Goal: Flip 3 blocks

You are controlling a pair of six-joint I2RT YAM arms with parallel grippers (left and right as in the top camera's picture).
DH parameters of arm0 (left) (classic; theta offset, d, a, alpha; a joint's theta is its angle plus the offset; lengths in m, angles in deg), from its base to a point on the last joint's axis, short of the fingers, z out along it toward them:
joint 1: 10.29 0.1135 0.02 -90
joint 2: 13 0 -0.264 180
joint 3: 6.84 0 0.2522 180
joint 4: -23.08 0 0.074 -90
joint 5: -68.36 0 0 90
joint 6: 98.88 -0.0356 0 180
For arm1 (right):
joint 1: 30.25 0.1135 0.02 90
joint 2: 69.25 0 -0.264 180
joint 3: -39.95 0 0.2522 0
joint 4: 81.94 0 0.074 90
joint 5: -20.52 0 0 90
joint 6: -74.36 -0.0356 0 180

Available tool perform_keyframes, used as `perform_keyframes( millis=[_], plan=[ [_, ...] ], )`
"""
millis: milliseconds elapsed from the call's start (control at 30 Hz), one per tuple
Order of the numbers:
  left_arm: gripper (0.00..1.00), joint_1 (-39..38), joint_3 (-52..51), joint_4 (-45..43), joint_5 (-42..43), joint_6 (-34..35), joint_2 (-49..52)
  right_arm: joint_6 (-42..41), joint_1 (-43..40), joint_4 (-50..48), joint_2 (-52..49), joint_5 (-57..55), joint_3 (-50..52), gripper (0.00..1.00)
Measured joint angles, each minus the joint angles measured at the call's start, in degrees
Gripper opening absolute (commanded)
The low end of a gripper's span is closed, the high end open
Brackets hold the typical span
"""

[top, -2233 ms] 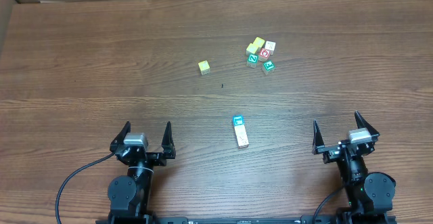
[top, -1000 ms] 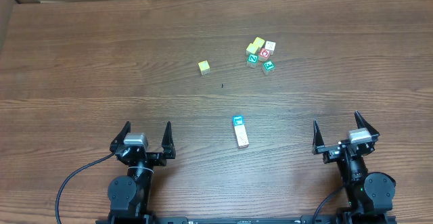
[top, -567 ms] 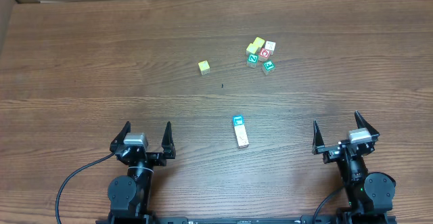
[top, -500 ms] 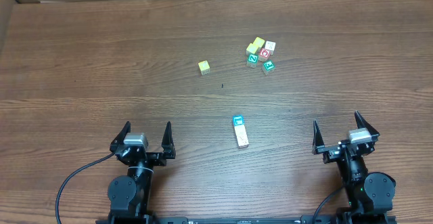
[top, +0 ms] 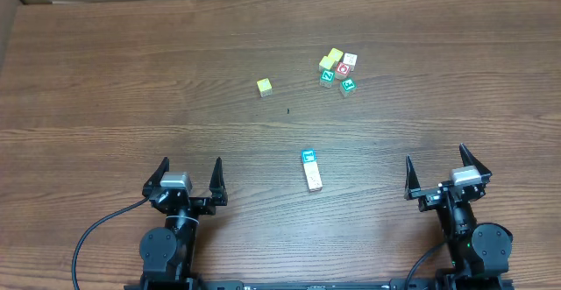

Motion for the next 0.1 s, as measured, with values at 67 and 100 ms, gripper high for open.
perform_keyframes(
  millis=[67,100],
  plan=[
    [1.00,0.00,0.00,0.02,0.00,0.00,0.00,0.02,0.02,0.00,0.00,0.00,0.00,1.00],
    [1.00,0.00,0.00,0.00,0.02,0.00,0.00,0.00,0.00,0.02,0.00,0.02,0.00,1.00]
  ],
)
